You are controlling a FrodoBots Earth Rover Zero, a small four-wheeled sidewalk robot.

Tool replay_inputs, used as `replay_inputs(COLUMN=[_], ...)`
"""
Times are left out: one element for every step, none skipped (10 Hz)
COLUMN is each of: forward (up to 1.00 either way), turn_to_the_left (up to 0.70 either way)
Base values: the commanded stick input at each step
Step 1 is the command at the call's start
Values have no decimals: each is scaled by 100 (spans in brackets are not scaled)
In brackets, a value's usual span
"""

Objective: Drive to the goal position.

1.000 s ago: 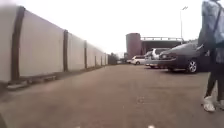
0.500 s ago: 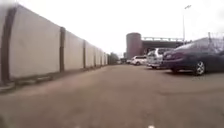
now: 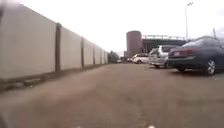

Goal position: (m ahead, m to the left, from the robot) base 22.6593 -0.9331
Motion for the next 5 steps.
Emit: replay_inputs(forward=[100,100,100,100,100], turn_to_the_left=[0,0,0,0,0])
